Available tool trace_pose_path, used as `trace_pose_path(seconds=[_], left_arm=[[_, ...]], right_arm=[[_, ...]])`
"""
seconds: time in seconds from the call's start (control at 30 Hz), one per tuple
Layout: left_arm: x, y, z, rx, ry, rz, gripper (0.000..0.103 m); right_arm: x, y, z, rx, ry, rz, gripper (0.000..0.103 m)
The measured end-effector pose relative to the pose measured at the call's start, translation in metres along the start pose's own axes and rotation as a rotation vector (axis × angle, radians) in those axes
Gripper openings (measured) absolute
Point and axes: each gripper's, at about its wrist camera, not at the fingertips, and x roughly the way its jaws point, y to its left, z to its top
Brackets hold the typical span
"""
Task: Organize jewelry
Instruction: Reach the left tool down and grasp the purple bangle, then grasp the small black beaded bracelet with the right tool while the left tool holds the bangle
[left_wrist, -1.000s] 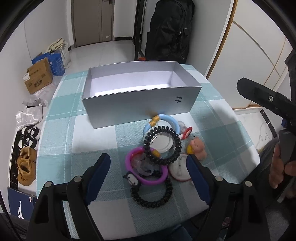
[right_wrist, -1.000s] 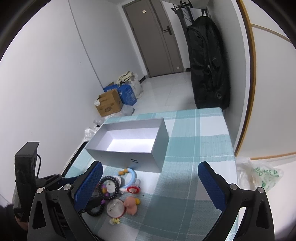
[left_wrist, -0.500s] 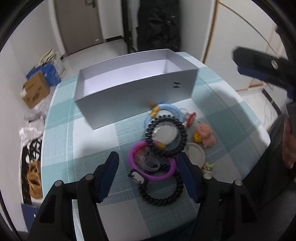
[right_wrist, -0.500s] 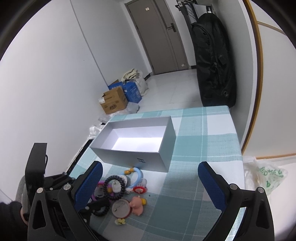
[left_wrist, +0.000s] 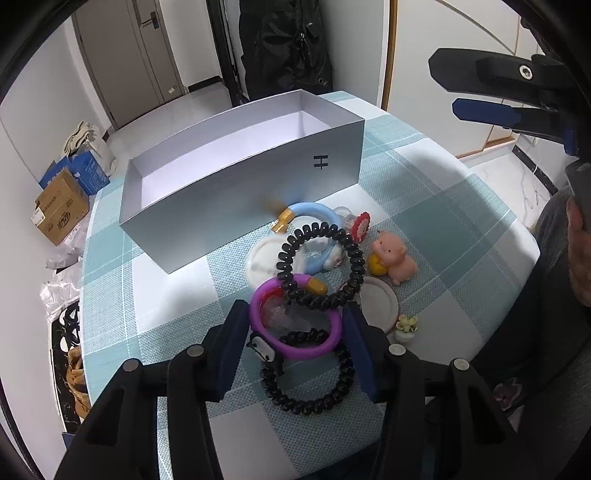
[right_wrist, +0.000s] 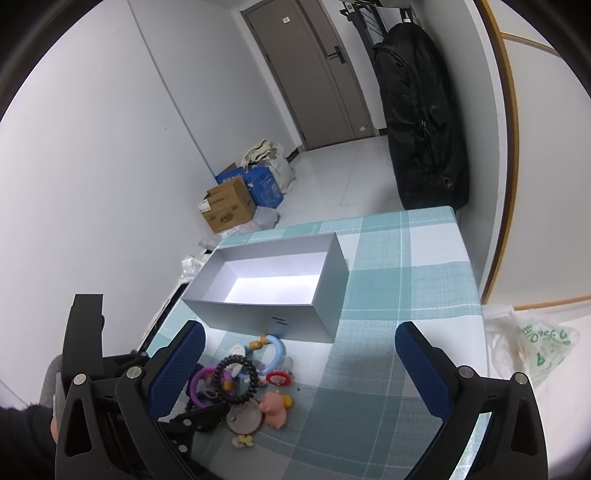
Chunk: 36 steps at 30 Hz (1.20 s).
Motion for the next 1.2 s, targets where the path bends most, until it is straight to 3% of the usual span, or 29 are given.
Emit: trace_pose_path(seconds=[0.17, 0.37, 0.6, 0.87, 1.07, 1.17, 1.2], left_arm=[[-0.004, 0.011, 0.003, -0.074, -0.006, -0.059, 0.045], [-0.023, 0.03, 0.009, -0.177, -0.071, -0.128, 0.045], [-0.033, 0.037, 0.015, -0.233, -0.122, -0.192, 0.044], [-0.036, 0.05, 0.018, -0.268, -0.156, -0.249, 0.044], [-0.029, 0.057, 0.015, -0.298, -0.103, -0.321, 0.044], [-0.013, 0.062, 0.015, -0.336, -0.009, -0.339, 0.044], [-0.005, 0.065, 0.014, -0.36, 0.028, -0.377, 0.044]], right_arm=[[0.001, -0.001, -0.001, 0.005, 0.009, 0.0, 0.103], [0.007, 0.001, -0.005, 0.0, 0.04, -0.008, 0.103], [0.023, 0.006, -0.014, 0.0, 0.119, 0.015, 0.103], [0.04, 0.042, -0.03, -0.175, 0.208, 0.044, 0.096], [0.047, 0.079, -0.048, -0.385, 0.218, 0.022, 0.074], [0.055, 0.089, -0.057, -0.463, 0.246, 0.007, 0.047], [0.059, 0.089, -0.059, -0.463, 0.268, 0.023, 0.028]])
